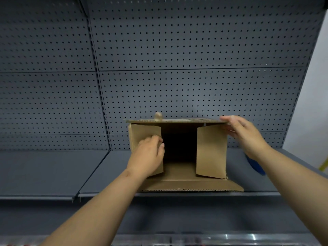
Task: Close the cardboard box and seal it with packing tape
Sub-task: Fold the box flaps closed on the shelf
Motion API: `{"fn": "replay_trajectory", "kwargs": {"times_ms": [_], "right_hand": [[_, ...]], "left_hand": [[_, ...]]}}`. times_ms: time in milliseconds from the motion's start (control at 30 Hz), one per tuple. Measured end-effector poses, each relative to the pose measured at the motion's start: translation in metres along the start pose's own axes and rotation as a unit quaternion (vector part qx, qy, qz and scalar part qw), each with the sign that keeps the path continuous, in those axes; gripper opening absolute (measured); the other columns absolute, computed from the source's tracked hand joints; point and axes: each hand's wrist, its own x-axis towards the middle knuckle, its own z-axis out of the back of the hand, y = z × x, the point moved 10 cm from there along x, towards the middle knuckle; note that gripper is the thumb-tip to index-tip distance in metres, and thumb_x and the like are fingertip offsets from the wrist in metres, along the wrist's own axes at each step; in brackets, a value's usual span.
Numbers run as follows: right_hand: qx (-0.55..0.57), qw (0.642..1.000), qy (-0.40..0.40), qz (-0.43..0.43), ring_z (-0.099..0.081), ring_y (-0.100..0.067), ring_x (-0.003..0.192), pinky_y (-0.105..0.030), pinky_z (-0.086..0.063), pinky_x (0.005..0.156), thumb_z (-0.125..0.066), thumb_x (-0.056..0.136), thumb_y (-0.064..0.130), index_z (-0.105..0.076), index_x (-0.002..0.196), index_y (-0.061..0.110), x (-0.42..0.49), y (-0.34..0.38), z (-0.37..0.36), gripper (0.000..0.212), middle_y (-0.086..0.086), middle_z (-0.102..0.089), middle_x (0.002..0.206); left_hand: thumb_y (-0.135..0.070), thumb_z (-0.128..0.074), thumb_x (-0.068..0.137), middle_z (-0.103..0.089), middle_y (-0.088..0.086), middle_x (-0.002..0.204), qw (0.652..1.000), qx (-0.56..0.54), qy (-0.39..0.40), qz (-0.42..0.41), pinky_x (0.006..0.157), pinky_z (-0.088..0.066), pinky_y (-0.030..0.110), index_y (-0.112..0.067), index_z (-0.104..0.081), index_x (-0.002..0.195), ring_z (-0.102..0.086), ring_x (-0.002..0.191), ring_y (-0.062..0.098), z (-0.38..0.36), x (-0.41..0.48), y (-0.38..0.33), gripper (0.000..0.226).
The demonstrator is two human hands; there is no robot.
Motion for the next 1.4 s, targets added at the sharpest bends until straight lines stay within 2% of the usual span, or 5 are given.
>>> {"fn": "replay_trajectory", "kwargs": {"times_ms": [400, 500, 700, 1100, 1400], "right_hand": [[-0.393, 0.918, 0.013, 0.052, -0.033, -0.016, 0.126, -0.026, -0.026, 0.103, -0.069, 0.073, 0.047, -0.041, 0.139, 0.022, 0.006, -0.007, -0.005, 0.076, -0.001, -0.041, 0.135], [-0.441, 0.895, -0.010, 0.066, -0.033, -0.019, 0.124, -0.031, -0.030, 0.103, -0.069, 0.072, 0.050, -0.041, 0.138, 0.023, 0.006, -0.008, -0.005, 0.078, -0.001, -0.044, 0.132], [-0.544, 0.830, -0.067, 0.107, -0.046, -0.029, 0.114, -0.041, -0.038, 0.096, -0.069, 0.070, 0.052, -0.049, 0.131, 0.017, 0.002, -0.004, -0.010, 0.073, -0.007, -0.054, 0.124], [-0.602, 0.694, 0.246, 0.309, -0.017, -0.029, 0.140, -0.047, -0.010, 0.113, -0.034, 0.060, 0.088, -0.019, 0.147, 0.021, -0.079, -0.020, -0.126, 0.111, -0.009, -0.032, 0.150], [-0.604, 0.725, 0.118, 0.309, -0.030, -0.032, 0.138, -0.046, -0.017, 0.111, -0.046, 0.081, 0.045, -0.032, 0.142, 0.018, -0.056, -0.002, -0.110, 0.068, -0.015, -0.041, 0.146]], "left_hand": [[-0.048, -0.036, 0.094, -0.066, -0.009, 0.101, 0.940, 0.088, 0.236, -0.230, 0.083, -0.048, 0.031, -0.025, -0.064, 0.103, -0.059, 0.091, 0.008, -0.049, -0.036, -0.037, 0.037], [-0.044, -0.039, 0.093, -0.069, -0.011, 0.091, 0.938, 0.097, 0.037, -0.331, 0.075, -0.053, 0.027, -0.026, -0.068, 0.093, -0.062, 0.084, 0.007, -0.008, -0.033, -0.057, 0.034], [-0.059, -0.044, 0.085, -0.019, 0.011, 0.156, 0.967, 0.214, -0.044, -0.130, 0.116, -0.007, 0.050, -0.032, -0.026, 0.144, -0.015, 0.143, 0.031, 0.007, 0.020, -0.013, 0.068], [-0.059, -0.065, 0.069, -0.054, 0.013, 0.129, 0.955, 0.251, -0.095, -0.129, 0.105, -0.031, 0.055, -0.033, -0.037, 0.139, -0.050, 0.120, 0.034, 0.002, 0.027, 0.006, 0.079], [-0.060, -0.063, 0.071, -0.053, 0.011, 0.130, 0.957, 0.251, -0.094, -0.113, 0.107, -0.029, 0.052, -0.036, -0.033, 0.140, -0.048, 0.122, 0.031, 0.004, 0.020, 0.013, 0.079]]}}
